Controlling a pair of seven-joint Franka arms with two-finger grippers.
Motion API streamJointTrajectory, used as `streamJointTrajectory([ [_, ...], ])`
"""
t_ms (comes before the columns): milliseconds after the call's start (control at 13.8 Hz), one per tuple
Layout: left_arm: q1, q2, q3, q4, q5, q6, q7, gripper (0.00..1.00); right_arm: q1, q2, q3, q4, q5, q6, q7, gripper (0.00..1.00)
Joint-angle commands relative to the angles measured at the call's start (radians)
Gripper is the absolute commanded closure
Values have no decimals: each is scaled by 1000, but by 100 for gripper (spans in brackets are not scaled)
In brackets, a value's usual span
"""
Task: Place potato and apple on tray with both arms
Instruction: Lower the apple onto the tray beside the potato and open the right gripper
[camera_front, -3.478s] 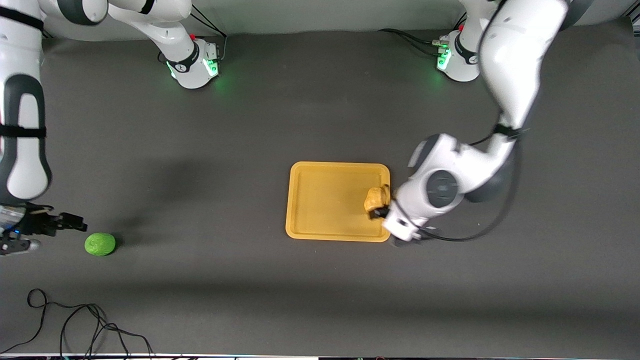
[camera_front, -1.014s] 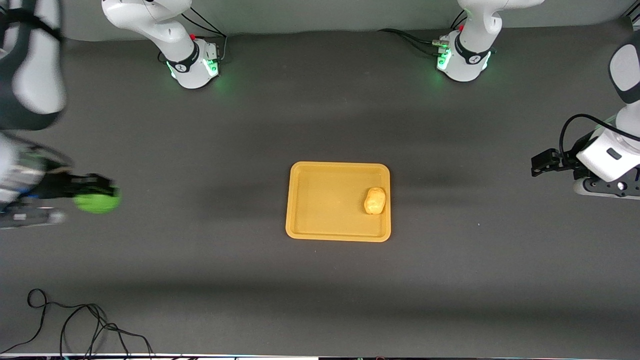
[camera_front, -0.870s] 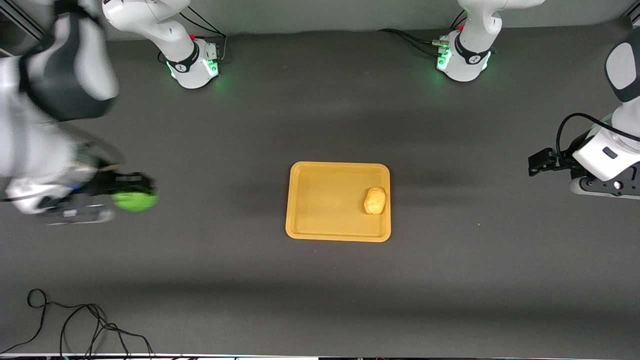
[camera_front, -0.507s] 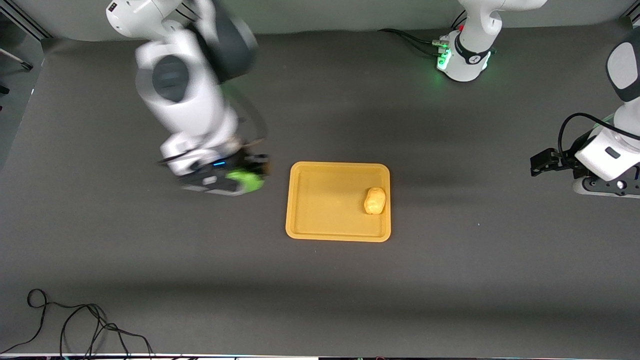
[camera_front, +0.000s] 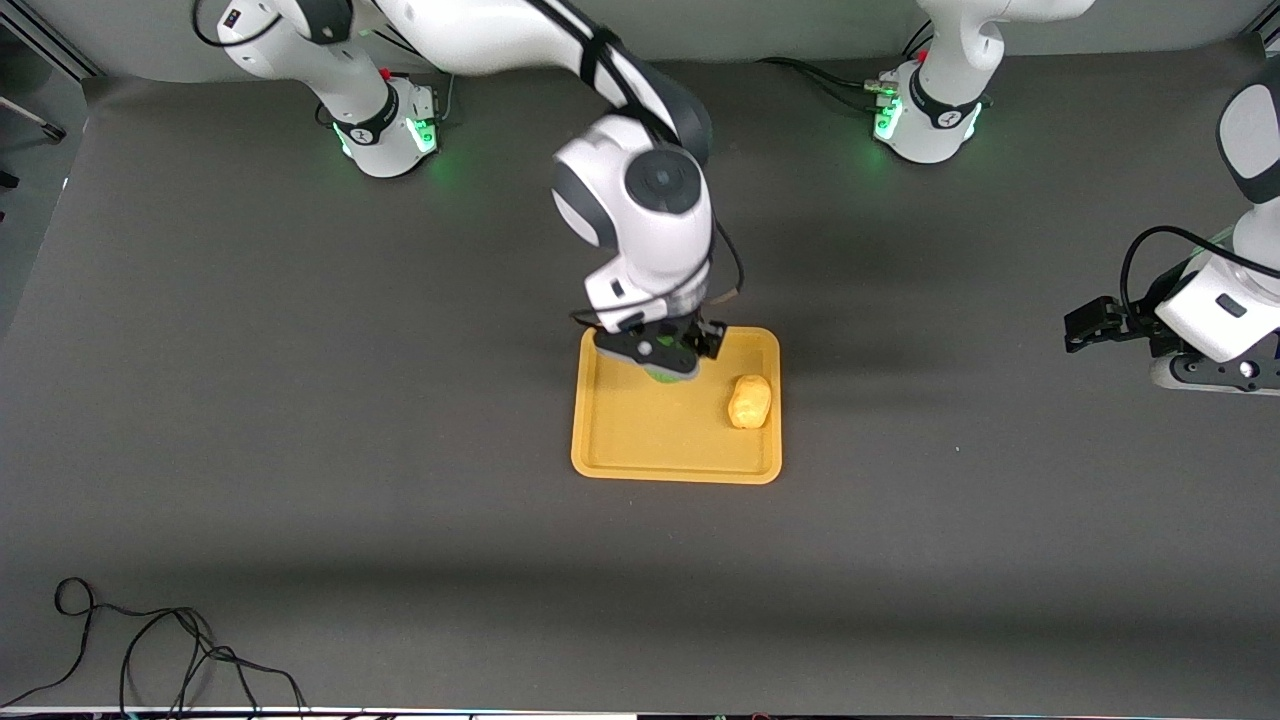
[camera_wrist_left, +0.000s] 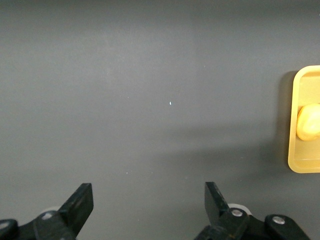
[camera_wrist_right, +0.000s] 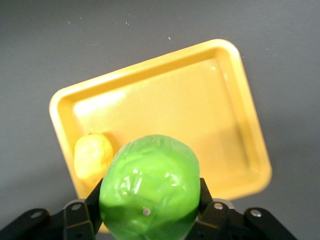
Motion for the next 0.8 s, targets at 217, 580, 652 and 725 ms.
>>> streamJointTrajectory([
  [217, -34, -4, 14, 149, 9, -154, -68, 0, -12, 148, 1, -22, 4, 230, 14, 62],
  [580, -16, -2, 10, 157, -2, -162, -59, 0, -13, 185, 1, -25, 0, 233, 1, 61],
  [652, -17, -5, 10, 159, -2, -160, -74, 0, -12, 191, 1, -25, 1, 232, 3, 56],
  [725, -17, -11, 8, 159, -6, -160, -75, 0, -15, 191, 1, -25, 9, 233, 1, 18],
])
